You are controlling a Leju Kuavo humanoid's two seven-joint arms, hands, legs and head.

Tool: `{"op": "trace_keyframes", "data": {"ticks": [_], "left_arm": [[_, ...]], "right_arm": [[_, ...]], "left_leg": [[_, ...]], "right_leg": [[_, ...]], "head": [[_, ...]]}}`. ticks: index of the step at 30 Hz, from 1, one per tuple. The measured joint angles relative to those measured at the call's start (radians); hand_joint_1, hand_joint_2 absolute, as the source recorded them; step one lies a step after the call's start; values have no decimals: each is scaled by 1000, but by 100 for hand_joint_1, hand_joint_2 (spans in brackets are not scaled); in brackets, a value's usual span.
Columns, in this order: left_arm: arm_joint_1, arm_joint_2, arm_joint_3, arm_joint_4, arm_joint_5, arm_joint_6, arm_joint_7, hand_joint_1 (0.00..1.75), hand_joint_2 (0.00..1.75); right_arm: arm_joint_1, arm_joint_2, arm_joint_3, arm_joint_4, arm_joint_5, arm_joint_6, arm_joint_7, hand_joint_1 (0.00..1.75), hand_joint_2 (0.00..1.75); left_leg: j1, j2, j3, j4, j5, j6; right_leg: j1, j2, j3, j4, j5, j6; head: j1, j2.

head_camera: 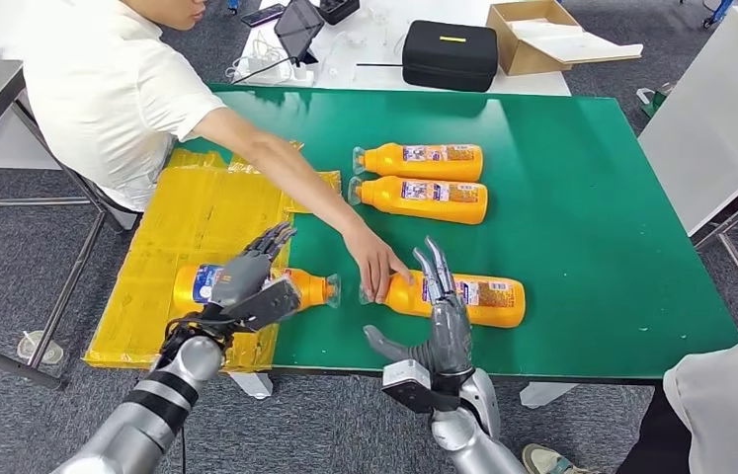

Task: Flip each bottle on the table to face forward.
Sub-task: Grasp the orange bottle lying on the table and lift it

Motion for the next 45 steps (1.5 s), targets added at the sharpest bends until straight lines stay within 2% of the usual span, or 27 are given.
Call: {"op": "trace_keyframes", "data": {"ticks": [7, 9, 12, 13, 18, 20, 23, 26, 29, 40, 45], "left_arm": [[84, 19, -112, -257, 112, -33, -20, 0, 175], [101, 21, -140, -316, 140, -13, -24, 0, 175], [132, 23, -169, -397, 178, 28, -21, 0, 175], [142, 24, -176, -421, 187, 36, -20, 0, 175], [176, 27, -198, -488, 202, 43, -19, 0, 175], [195, 27, -199, -511, 237, 48, -13, 0, 175], [264, 12, -189, -565, 305, 83, 23, 0, 175], [349, -5, -180, -624, 331, 132, 61, 0, 175], [393, -13, -178, -659, 340, 145, 75, 0, 175], [433, -24, -173, -704, 351, 158, 82, 0, 175], [433, -29, -172, -713, 359, 185, 83, 0, 175]], "right_arm": [[14, -2, -35, -11, 59, 0, 0, 0, 175], [15, 2, -67, -6, 202, 0, 4, 0, 175], [18, 16, -160, 24, 507, 0, 32, 0, 175], [19, 18, -190, 35, 562, 0, 44, 0, 175], [20, 19, -266, 65, 611, 0, 78, 0, 175], [23, 15, -274, 72, 669, 0, 151, 0, 175], [50, -16, -281, 72, 780, -1, 328, 0, 175], [96, -65, -294, 63, 807, -1, 432, 0, 175], [120, -103, -306, 60, 806, -1, 454, 0, 175], [129, -142, -310, 58, 817, -1, 489, 0, 175], [98, -165, -313, 82, 799, 6, 495, 0, 175]], "left_leg": [[0, 0, -3, 0, 0, 0], [0, 0, -3, 0, 0, 0], [0, 0, -3, 0, 0, 0], [0, -1, -4, 0, 0, 0], [0, 0, -4, 0, 0, 0], [0, 0, -4, 0, 0, 0], [0, 0, -4, 0, -1, 0], [-1, -1, -5, 0, -3, 1], [-2, 0, -5, 0, -4, 2], [-2, 0, -4, 0, -4, 1], [-3, 0, -4, 0, -3, 2]], "right_leg": [[0, 0, -3, 0, 0, 0], [0, 0, -3, 0, 0, 0], [0, 0, -3, 0, 0, 0], [0, -1, -3, 0, 0, 0], [0, 0, -4, 0, 0, 0], [0, 0, -4, 0, 0, 0], [0, -1, -4, -1, -1, 0], [0, -1, -4, -1, -1, 1], [-1, -1, -4, -1, -2, 2], [-1, 0, -4, -1, -2, 3], [-3, 0, -4, -1, -2, 3]], "head": [[0, 0], [0, 0], [0, 0], [0, 0], [0, 0], [0, 0], [0, 0], [0, 0], [0, 0], [0, 0], [0, 0]]}}
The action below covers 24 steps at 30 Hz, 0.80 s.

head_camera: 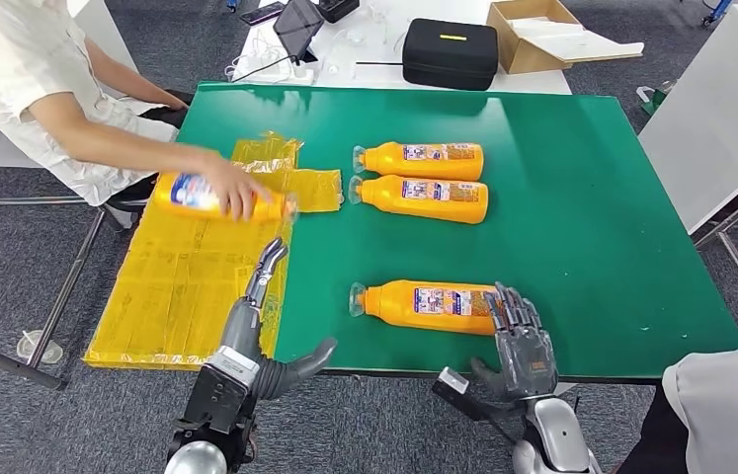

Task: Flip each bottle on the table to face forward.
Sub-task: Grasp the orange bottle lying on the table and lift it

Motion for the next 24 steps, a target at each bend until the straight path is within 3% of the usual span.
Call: {"op": "trace_keyframes", "data": {"ticks": [14, 24], "left_arm": [[-6, -10, 2, -1, 68, 42, -6, 0, 175], [-36, -30, 4, -8, 128, 82, 19, 0, 175]], "right_arm": [[-118, -17, -1, 111, 107, -5, 20, 0, 175], [-182, -3, -3, 173, 50, -5, -17, 0, 175]], "left_leg": [[0, 0, 1, 0, 0, 0], [0, 0, 1, 0, 0, 0]], "right_leg": [[0, 0, 1, 0, 0, 0], [0, 0, 1, 0, 0, 0]], "head": [[0, 0], [0, 0]]}}
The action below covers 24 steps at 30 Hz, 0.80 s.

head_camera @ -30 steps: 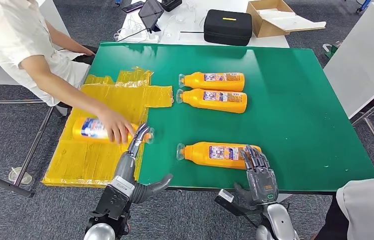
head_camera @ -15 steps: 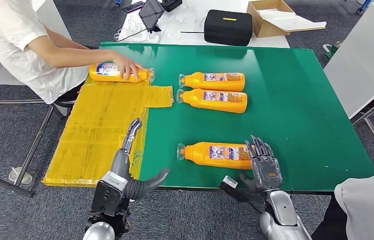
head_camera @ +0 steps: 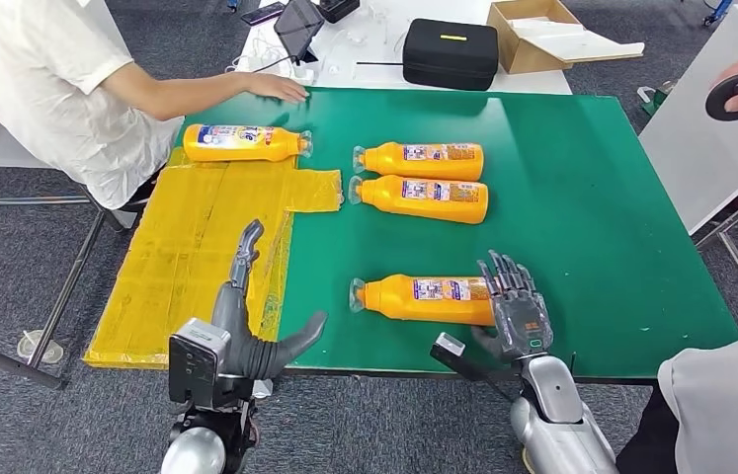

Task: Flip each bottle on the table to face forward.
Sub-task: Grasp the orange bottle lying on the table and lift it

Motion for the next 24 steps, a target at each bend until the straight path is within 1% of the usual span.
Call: {"op": "trace_keyframes", "data": {"ticks": [4, 10, 17, 18, 21, 22, 24], "left_arm": [[-6, -3, 0, 2, 12, 5, 4, 0, 175], [-15, -3, -1, 5, 32, 13, 9, 0, 175], [-21, -3, -1, 12, 41, 16, 10, 0, 175], [-21, -3, -1, 12, 43, 16, 11, 0, 175], [-24, -3, -1, 17, 53, 13, 16, 0, 175], [-26, -3, -2, 20, 57, 10, 17, 0, 175], [-33, -3, -3, 27, 64, 4, 18, 0, 175]], "right_arm": [[-25, 5, 0, 67, -45, 24, 0, 0, 175], [-131, 0, -2, 221, -124, 165, 28, 0, 175], [-184, -2, -2, 302, -137, 183, 29, 0, 175], [-187, -2, -2, 308, -139, 187, 29, 8, 175], [-203, -2, -3, 332, -155, 237, 29, 123, 175], [-209, -2, -3, 342, -162, 260, 28, 158, 175], [-219, -2, -3, 363, -176, 296, 26, 170, 175]], "left_leg": [[0, 0, 0, 0, 0, 0], [0, 5, 7, 0, -2, 0], [0, 5, 17, 0, -3, 0], [0, 5, 17, 0, -3, 0], [0, 6, 19, 0, -3, 0], [0, 7, 20, 0, -3, 0], [0, 9, 22, 0, -3, 1]], "right_leg": [[0, 0, 0, 0, 0, 0], [0, 5, 3, -1, 0, -1], [0, 5, 4, -2, -1, -2], [0, 5, 4, -2, -1, -2], [0, 6, 5, -2, -1, -2], [0, 7, 5, -2, -1, -2], [0, 8, 7, -2, -1, -2]], "head": [[0, 0], [0, 0], [0, 0], [0, 0], [0, 0], [0, 0], [0, 0]]}}
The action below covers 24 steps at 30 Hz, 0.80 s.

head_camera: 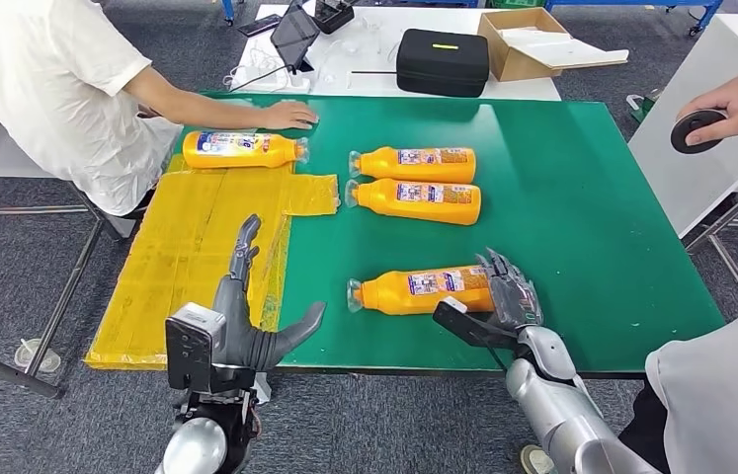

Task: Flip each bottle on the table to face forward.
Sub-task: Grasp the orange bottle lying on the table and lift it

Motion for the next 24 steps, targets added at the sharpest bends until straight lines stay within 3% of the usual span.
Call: {"op": "trace_keyframes", "data": {"ticks": [19, 24], "left_arm": [[-24, -10, -2, 38, 31, -25, 1, 0, 175], [-24, -13, -2, 46, 86, -38, -25, 0, 175]], "right_arm": [[-34, -2, 10, 66, -4, 40, -66, 175, 175], [4, 11, -25, 64, -199, 66, -273, 175, 175]], "left_leg": [[0, 3, 14, 0, -6, -1], [0, 3, 13, 0, -6, -1]], "right_leg": [[1, 3, 13, -1, -2, 0], [2, 3, 20, 0, -2, 0]], "head": [[0, 0], [0, 0]]}}
